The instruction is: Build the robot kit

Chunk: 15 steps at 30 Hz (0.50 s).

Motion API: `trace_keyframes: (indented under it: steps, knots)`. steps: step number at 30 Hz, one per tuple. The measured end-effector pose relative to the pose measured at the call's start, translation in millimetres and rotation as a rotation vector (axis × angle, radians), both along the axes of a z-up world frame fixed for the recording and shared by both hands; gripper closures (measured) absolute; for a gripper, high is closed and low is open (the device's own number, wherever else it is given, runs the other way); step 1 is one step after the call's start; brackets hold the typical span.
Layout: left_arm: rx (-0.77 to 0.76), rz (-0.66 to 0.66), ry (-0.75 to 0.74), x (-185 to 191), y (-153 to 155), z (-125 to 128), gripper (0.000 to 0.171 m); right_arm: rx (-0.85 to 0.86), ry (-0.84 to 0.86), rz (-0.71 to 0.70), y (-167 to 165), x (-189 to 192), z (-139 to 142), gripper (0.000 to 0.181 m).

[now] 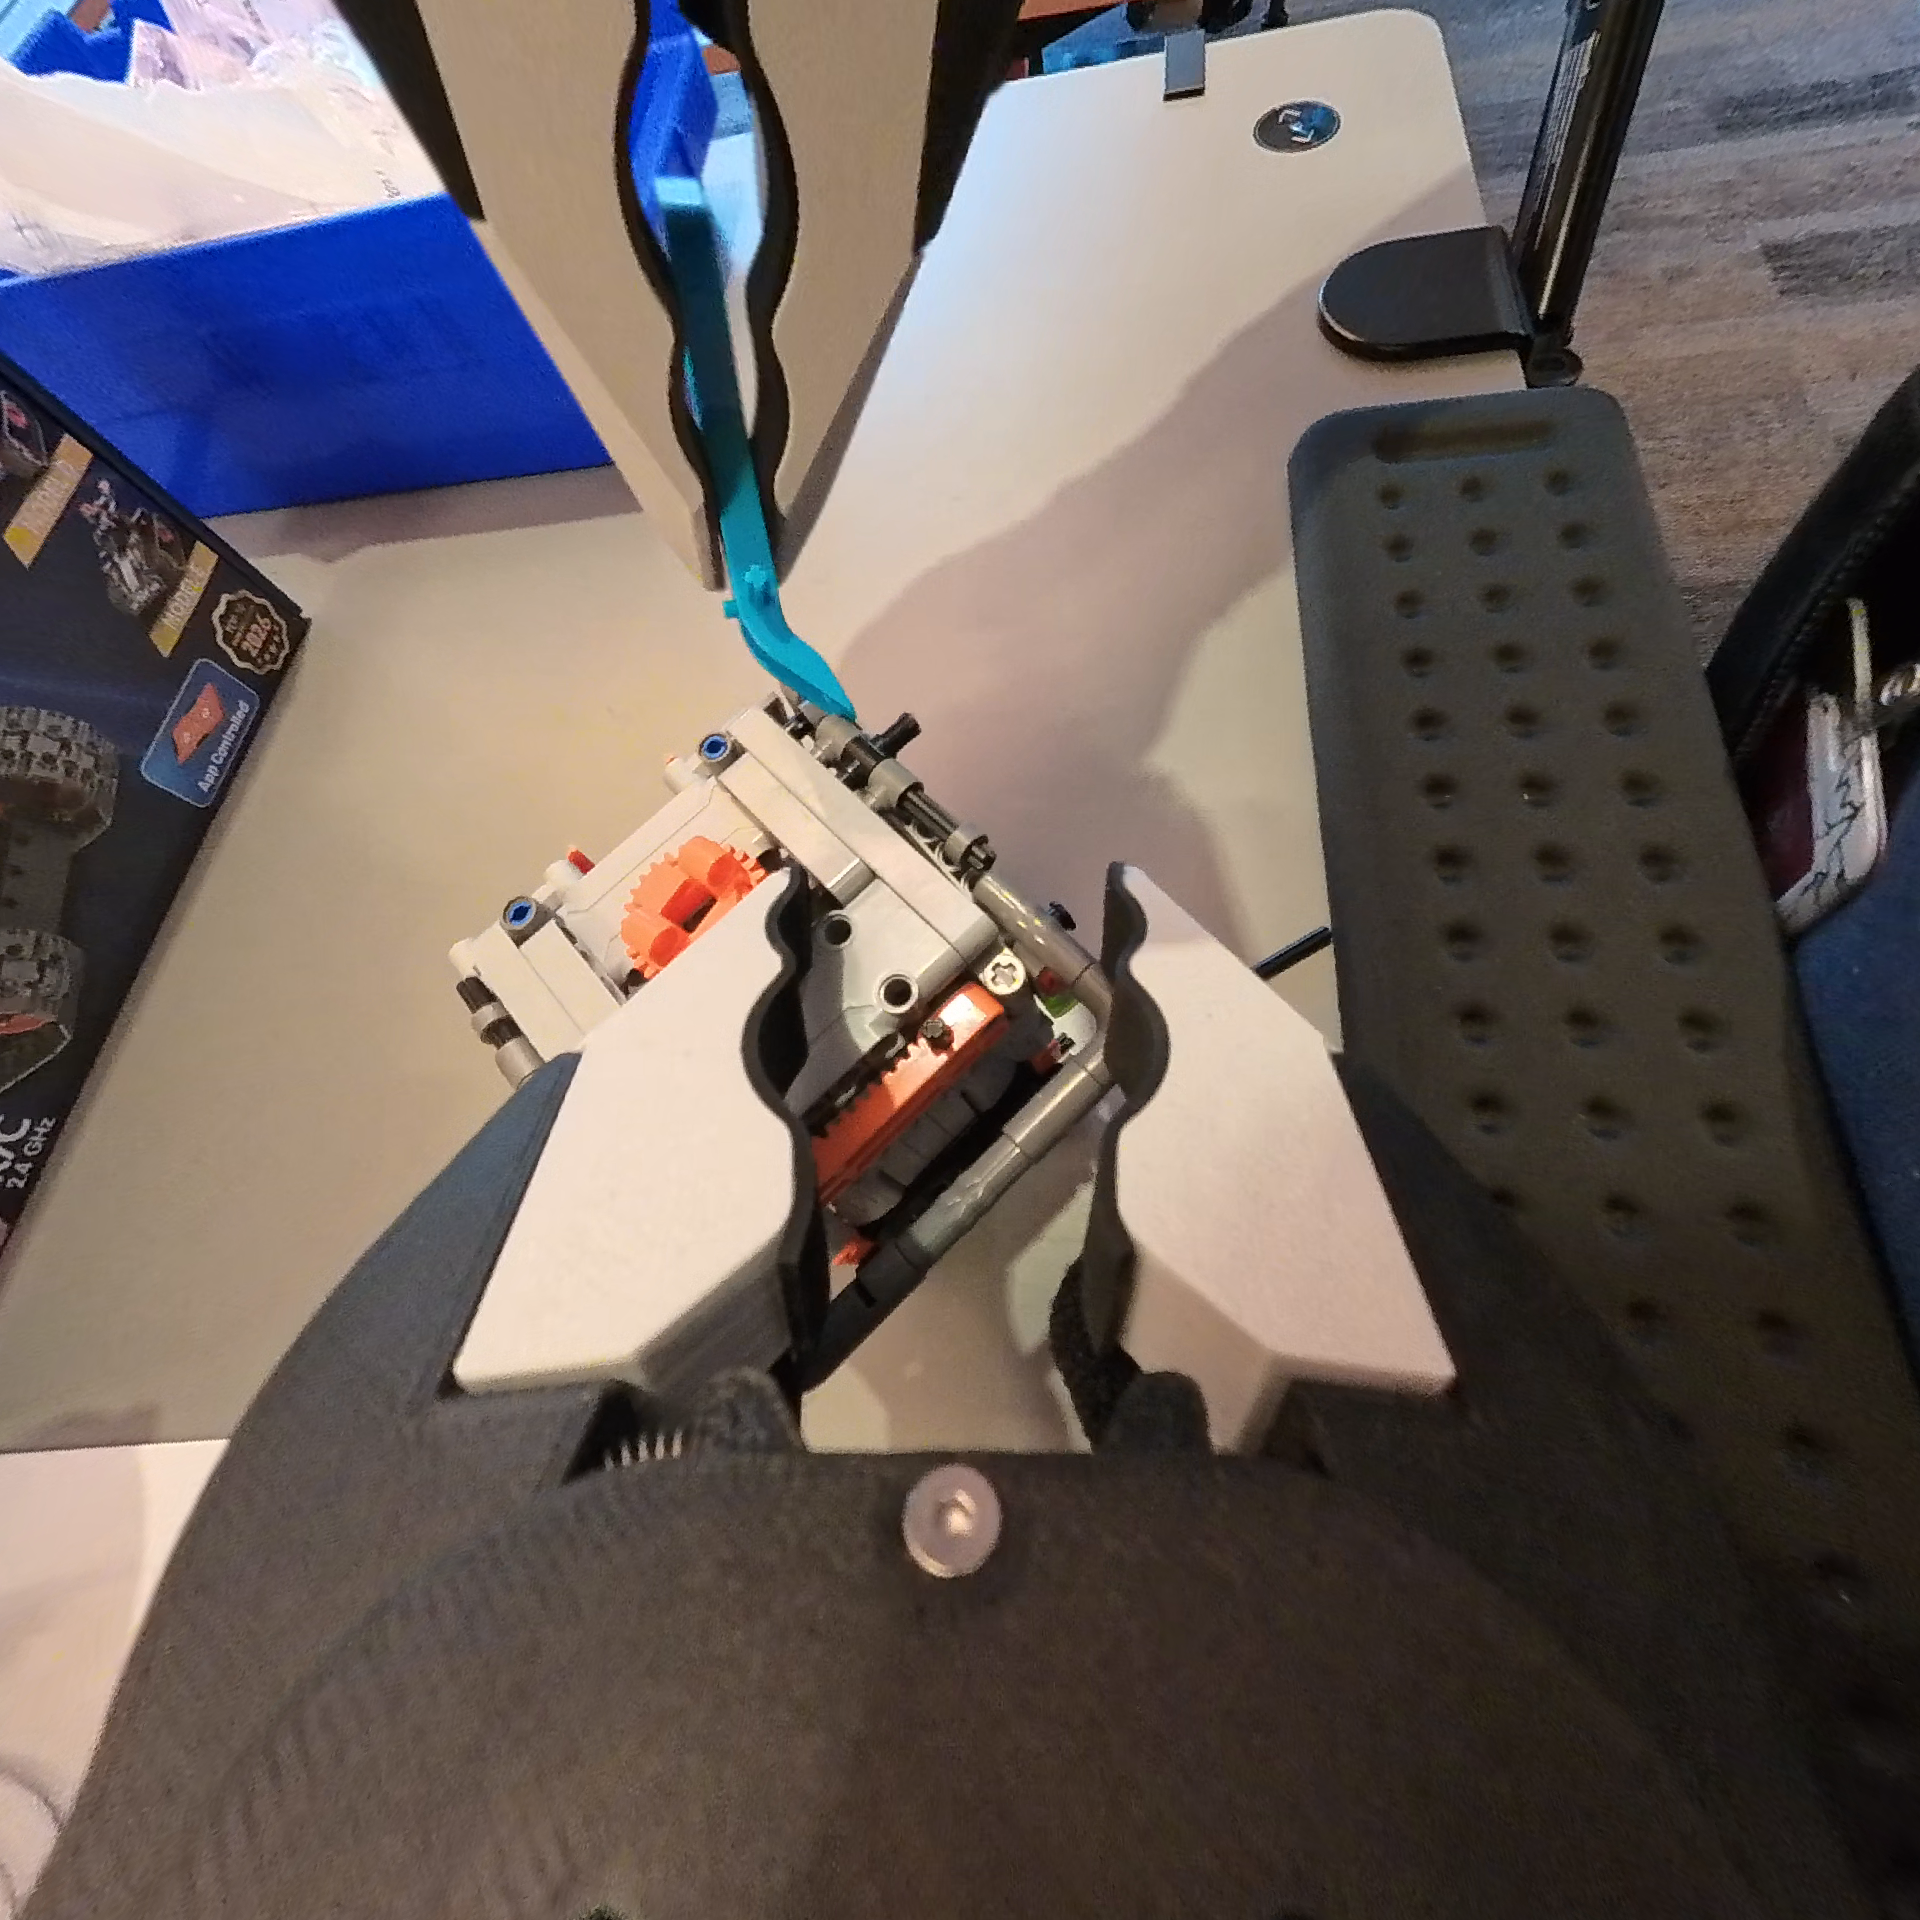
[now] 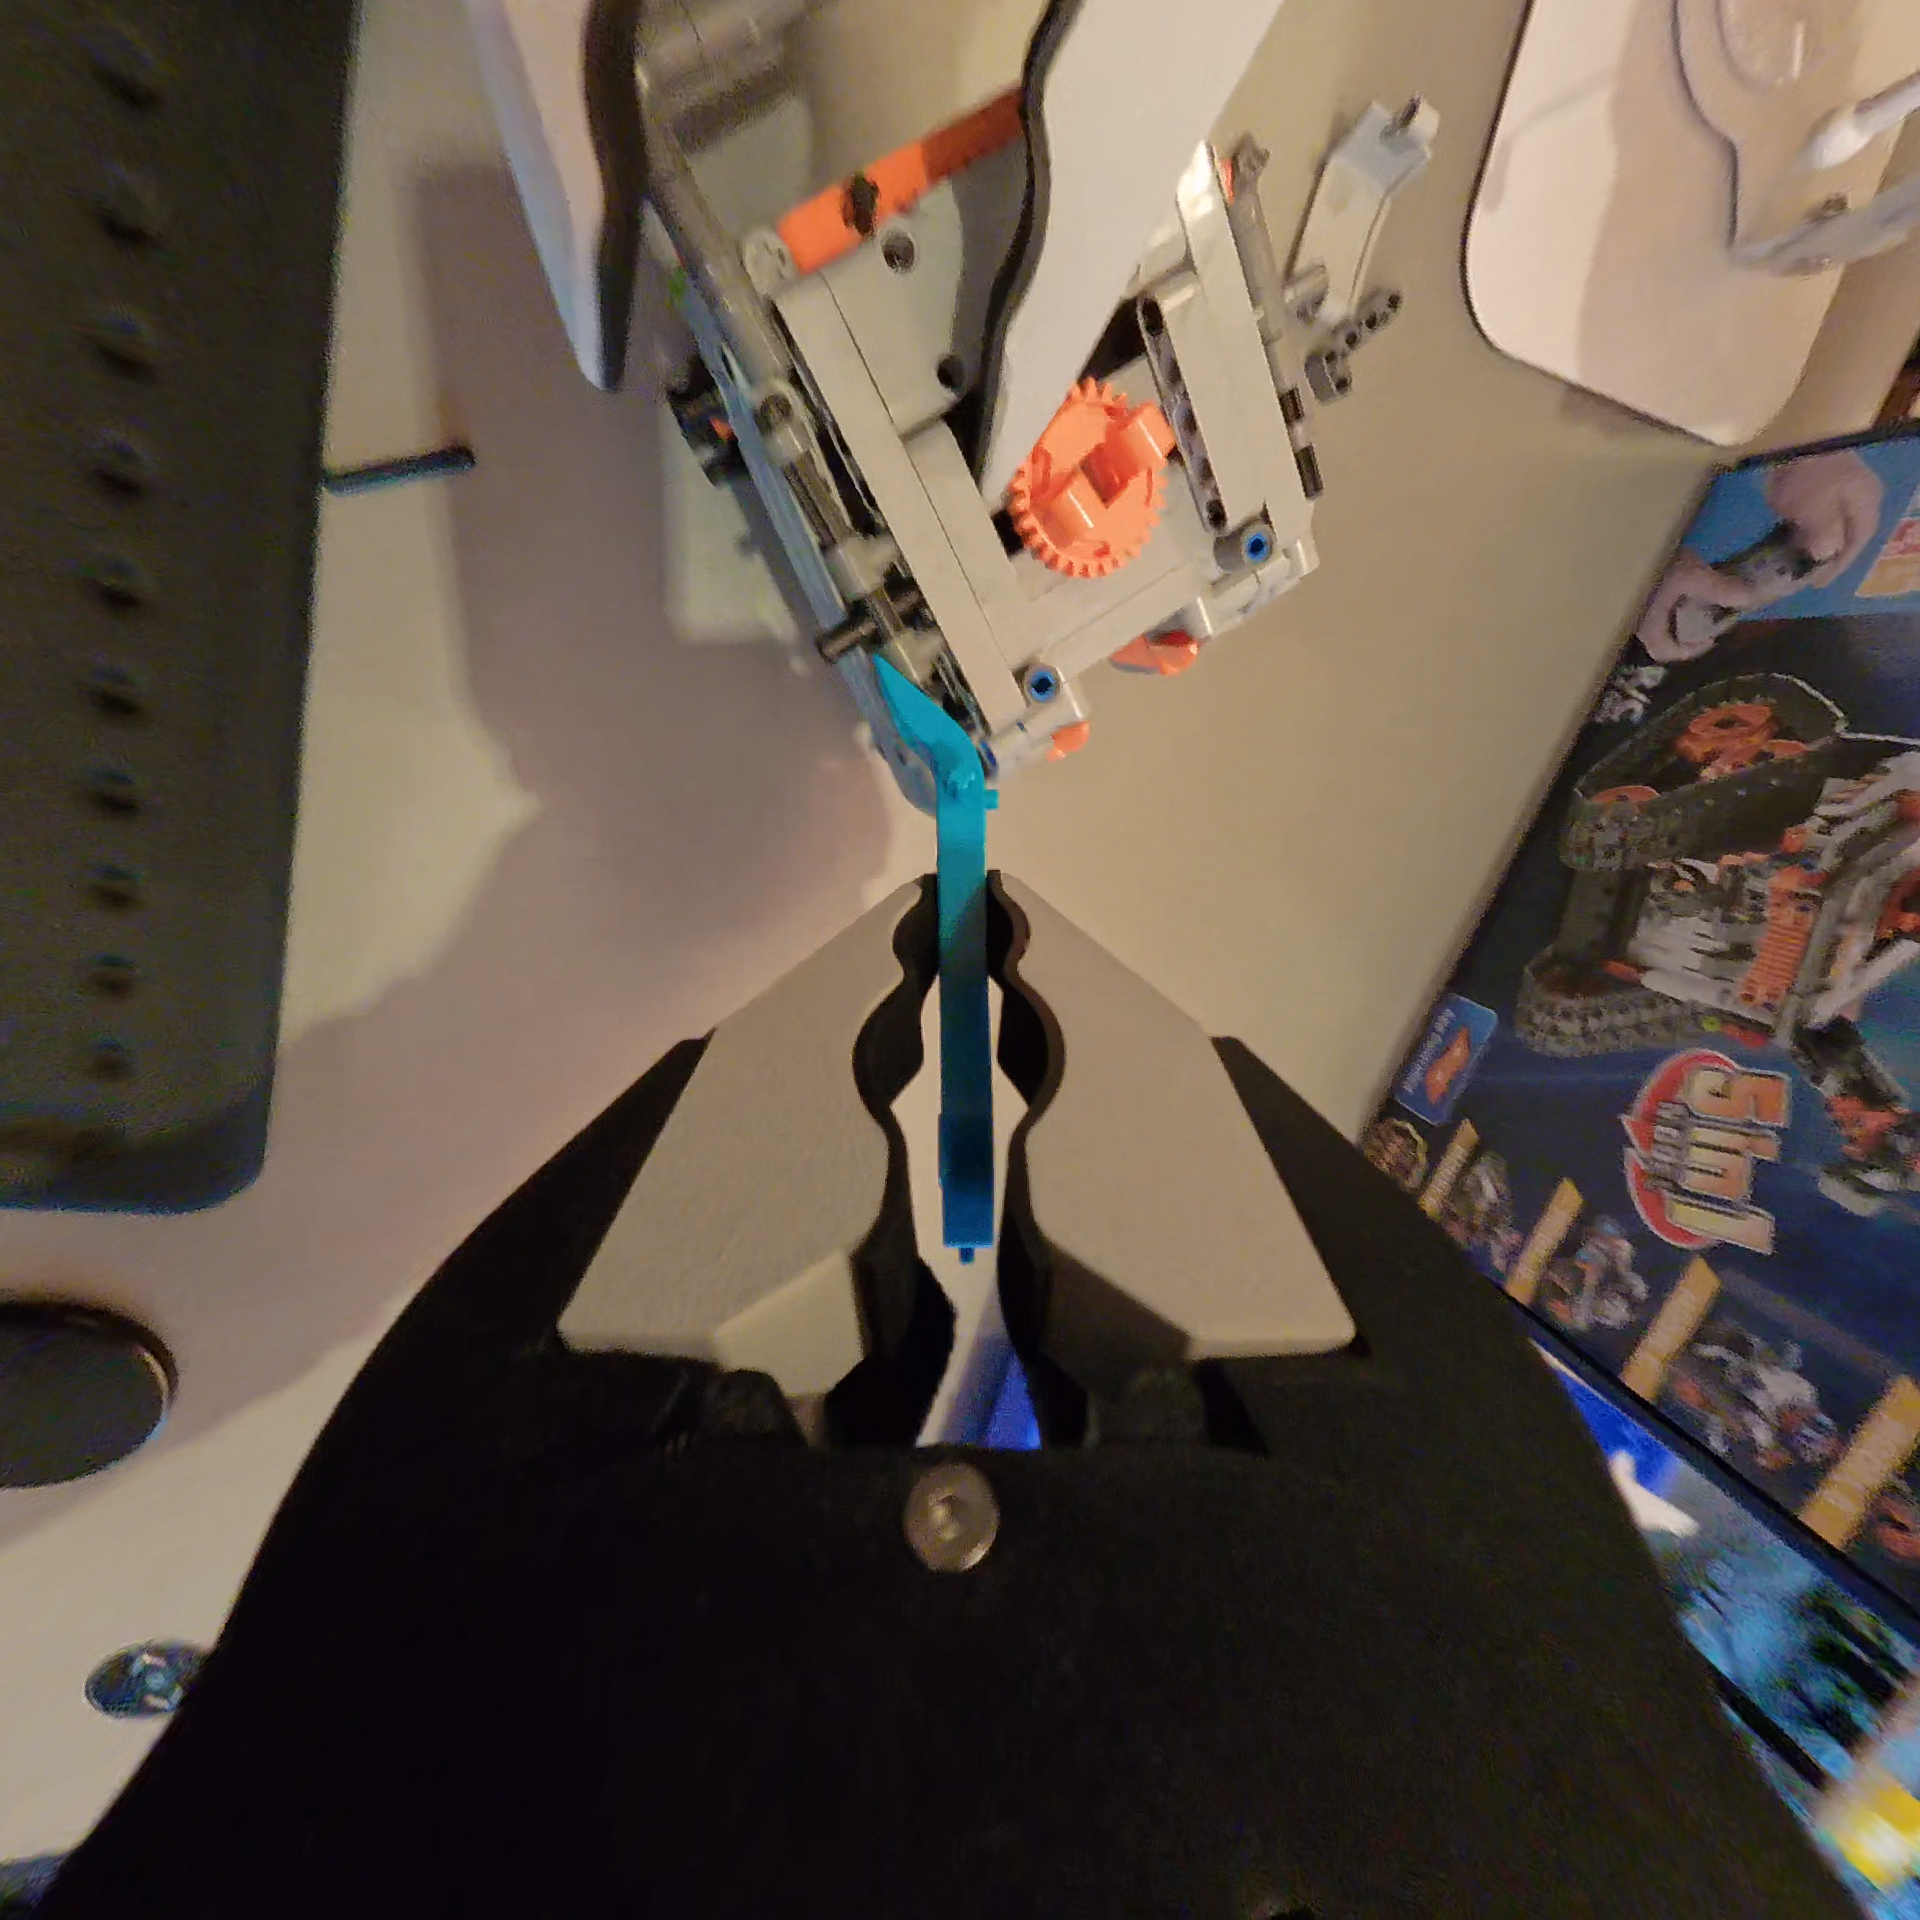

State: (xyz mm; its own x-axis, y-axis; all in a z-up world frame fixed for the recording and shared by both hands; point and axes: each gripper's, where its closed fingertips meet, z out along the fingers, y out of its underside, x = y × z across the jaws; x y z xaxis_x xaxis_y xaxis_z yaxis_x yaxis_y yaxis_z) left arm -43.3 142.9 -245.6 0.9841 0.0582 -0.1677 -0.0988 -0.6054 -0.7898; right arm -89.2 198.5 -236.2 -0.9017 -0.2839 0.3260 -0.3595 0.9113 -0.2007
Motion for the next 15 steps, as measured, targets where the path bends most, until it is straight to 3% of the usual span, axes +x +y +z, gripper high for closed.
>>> trace_keyframes:
  steps: [10, 15]
  knots:
    - [0.002, 0.018, 0.005, -0.9, 0.8, -0.2, 0.116, -0.095, -0.019, -0.044, 0.9, -8.1, 8.9, 0.177]
    - [0.003, 0.023, 0.01, -1.2, 1.2, -0.3, 0.116, -0.09, -0.035, -0.038, -1.2, -8.7, -3.6, 0.177]
